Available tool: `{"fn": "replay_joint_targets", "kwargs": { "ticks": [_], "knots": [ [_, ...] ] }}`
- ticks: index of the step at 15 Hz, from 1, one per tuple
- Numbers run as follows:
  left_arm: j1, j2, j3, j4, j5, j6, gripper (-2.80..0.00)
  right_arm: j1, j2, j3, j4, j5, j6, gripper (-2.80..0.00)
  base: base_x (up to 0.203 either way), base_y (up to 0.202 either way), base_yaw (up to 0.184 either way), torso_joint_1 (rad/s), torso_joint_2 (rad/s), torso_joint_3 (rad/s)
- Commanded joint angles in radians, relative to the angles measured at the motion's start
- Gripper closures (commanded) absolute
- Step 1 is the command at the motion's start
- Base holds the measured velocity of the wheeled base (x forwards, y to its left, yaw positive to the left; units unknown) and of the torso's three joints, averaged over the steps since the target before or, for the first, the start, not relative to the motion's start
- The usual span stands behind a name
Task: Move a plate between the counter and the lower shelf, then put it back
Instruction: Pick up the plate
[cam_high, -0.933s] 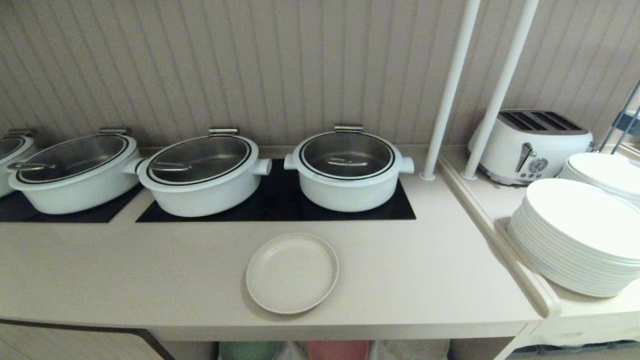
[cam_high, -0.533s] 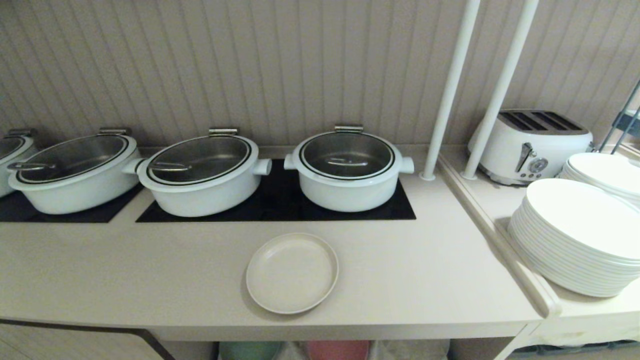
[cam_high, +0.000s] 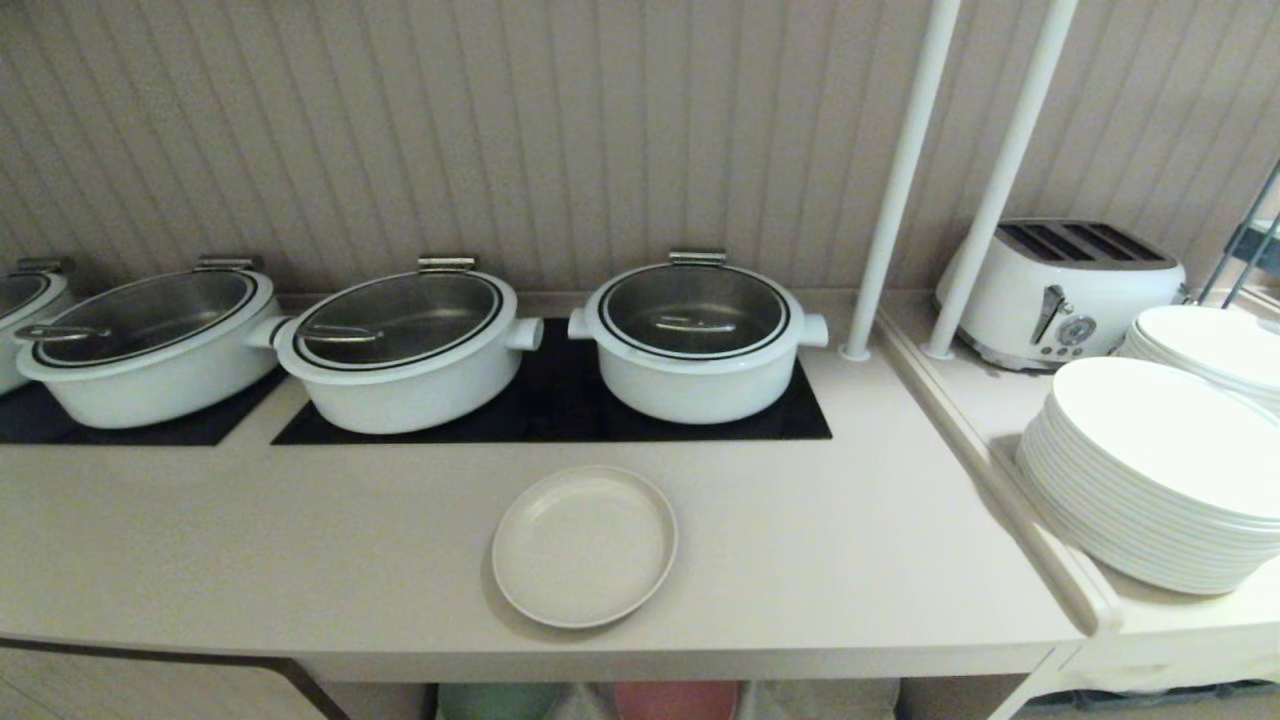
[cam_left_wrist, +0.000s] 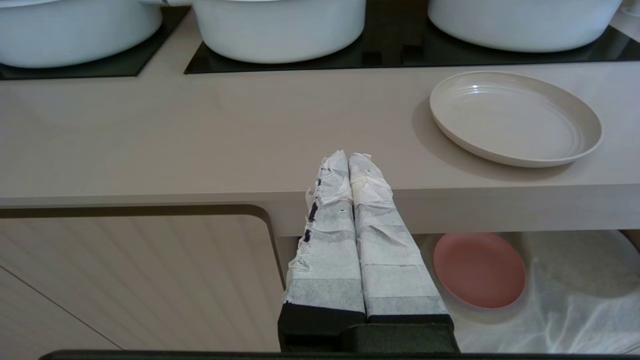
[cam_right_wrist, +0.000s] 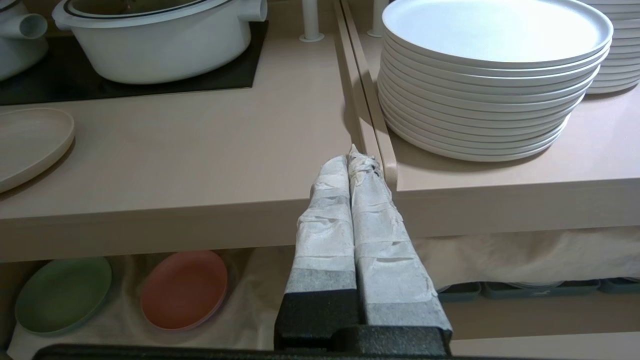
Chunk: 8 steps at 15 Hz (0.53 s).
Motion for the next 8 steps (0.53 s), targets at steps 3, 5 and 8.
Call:
{"fn": "replay_joint_targets", "kwargs": {
  "ticks": [3,5,8],
  "knots": [
    [0.0,0.002,0.0,0.0,0.0,-0.001,0.0,0.0,0.001,0.0,0.0,-0.001,0.0,0.0,0.0,0.0,0.0,0.0,0.0,0.0],
    [0.0,0.002,0.0,0.0,0.0,0.0,0.0,0.0,0.001,0.0,0.0,-0.001,0.0,0.0,0.0,0.0,0.0,0.0,0.0,0.0],
    [0.0,0.002,0.0,0.0,0.0,0.0,0.0,0.0,0.001,0.0,0.0,-0.001,0.0,0.0,0.0,0.0,0.0,0.0,0.0,0.0]
  ]
}}
